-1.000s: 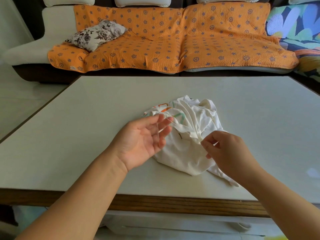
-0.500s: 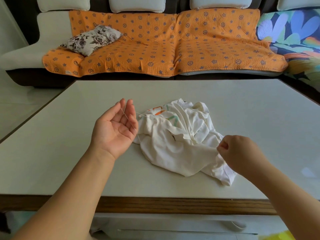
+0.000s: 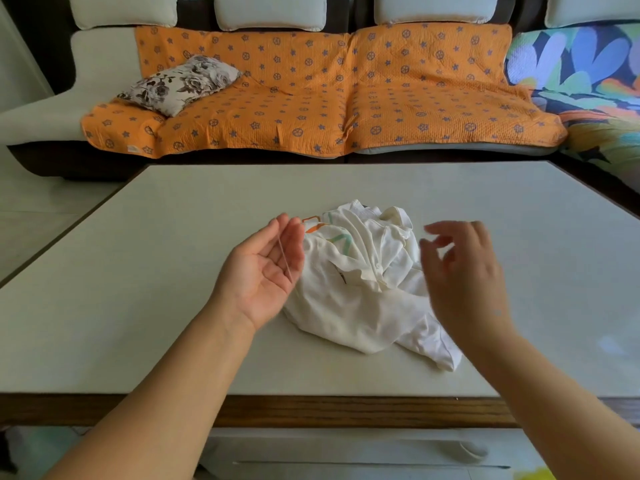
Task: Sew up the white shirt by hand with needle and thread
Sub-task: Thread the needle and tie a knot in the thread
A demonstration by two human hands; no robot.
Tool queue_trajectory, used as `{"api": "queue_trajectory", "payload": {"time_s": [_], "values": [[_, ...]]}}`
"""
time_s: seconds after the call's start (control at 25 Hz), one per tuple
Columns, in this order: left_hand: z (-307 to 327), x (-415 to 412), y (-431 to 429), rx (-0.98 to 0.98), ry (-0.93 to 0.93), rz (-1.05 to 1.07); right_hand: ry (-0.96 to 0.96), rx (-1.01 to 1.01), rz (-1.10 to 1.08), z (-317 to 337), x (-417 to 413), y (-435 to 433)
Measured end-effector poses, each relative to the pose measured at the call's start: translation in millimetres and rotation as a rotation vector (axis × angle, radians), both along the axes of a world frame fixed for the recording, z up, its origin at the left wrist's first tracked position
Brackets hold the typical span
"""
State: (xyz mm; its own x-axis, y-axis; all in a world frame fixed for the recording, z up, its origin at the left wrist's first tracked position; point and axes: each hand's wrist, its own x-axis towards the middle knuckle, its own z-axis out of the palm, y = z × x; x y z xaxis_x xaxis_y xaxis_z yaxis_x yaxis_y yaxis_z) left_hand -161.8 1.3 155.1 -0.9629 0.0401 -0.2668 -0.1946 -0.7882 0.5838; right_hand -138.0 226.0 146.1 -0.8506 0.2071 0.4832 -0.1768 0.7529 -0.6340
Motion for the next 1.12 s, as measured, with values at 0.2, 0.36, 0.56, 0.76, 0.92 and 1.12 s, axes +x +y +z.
{"api": "queue_trajectory", "payload": {"time_s": [0.2,0.36,0.56,0.76,0.92,1.12], "values": [[-6.2,11.7,31.4,0.021,-0.007,-0.107,-0.566,-0.787,0.619,-6.1,17.1,-58.0],[-8.5,10.3,36.3,-0.033,0.024,-0.059,-0.724,-0.812,0.606,-12.8,12.0,-63.2],[-12.4,-2.1,21.4,-0.154,-0.003,0.008,-0.779,-0.676,0.567,-2.0,2.4,-38.0],[-20.9,-4.2,21.1,-0.498,-0.031,-0.074,-0.694,-0.932,0.724,13.1,-3.7,-14.1],[-25.5,4.6,29.1,-0.645,-0.014,-0.261,-0.666,-1.282,0.741,19.1,-3.8,-12.4],[-27.8,9.9,32.5,-0.742,0.005,-0.392,-0.554,-1.285,0.678,21.3,-9.6,-8.6]]}}
